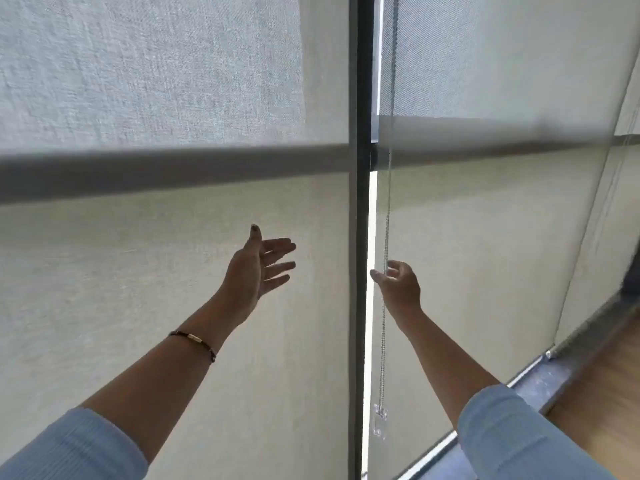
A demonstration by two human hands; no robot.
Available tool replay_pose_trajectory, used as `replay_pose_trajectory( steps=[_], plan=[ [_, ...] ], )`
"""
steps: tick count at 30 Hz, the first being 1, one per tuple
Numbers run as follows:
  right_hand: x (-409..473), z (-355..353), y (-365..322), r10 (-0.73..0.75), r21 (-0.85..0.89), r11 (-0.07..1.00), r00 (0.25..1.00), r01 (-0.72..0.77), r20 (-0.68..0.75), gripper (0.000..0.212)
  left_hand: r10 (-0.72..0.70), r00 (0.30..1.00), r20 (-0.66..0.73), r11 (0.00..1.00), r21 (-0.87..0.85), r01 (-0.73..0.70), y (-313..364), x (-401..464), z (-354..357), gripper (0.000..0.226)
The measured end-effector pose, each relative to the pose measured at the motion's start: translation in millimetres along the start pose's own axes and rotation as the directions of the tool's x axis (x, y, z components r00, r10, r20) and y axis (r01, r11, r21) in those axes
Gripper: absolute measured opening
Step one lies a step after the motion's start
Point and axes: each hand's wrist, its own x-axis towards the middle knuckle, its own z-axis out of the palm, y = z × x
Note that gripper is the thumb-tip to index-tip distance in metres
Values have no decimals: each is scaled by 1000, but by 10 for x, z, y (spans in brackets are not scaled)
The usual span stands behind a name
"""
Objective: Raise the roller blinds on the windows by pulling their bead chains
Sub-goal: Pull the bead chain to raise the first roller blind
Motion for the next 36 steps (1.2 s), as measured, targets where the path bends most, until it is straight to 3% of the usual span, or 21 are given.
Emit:
replay_pose_trajectory(
  steps=[4,7,11,13,16,21,25,29,33,36],
  plan=[
    [257,-17,127,-154,-103,985,980,141,-127,31,15,1000,12,998,-67,-14,8,260,160,66],
    [362,-64,163,-259,-85,964,963,253,-76,19,32,999,27,998,-56,-31,-24,336,296,66],
    [215,-100,218,-385,225,894,921,387,-53,30,19,999,49,1000,-22,-18,-19,389,494,64],
    [68,-77,263,-411,276,867,908,416,-79,28,40,996,74,999,-1,-40,10,417,607,58],
    [-156,-29,278,-457,277,853,889,443,-17,26,89,990,111,995,23,-93,151,432,800,56],
    [-569,72,332,-517,162,853,845,496,133,53,171,947,271,984,-3,-177,643,290,1120,58],
    [-766,82,354,-529,165,846,838,507,137,45,259,895,363,966,-96,-240,1044,159,1363,66],
    [-858,133,398,-561,225,823,808,521,180,58,353,889,293,914,-312,-260,1062,87,1445,58],
    [-825,151,433,-572,244,819,770,519,283,41,420,894,157,854,-400,-332,891,17,1248,56],
    [-754,143,520,-487,260,873,768,413,415,36,426,900,95,849,-386,-361,761,-52,1061,55]
  ],
)
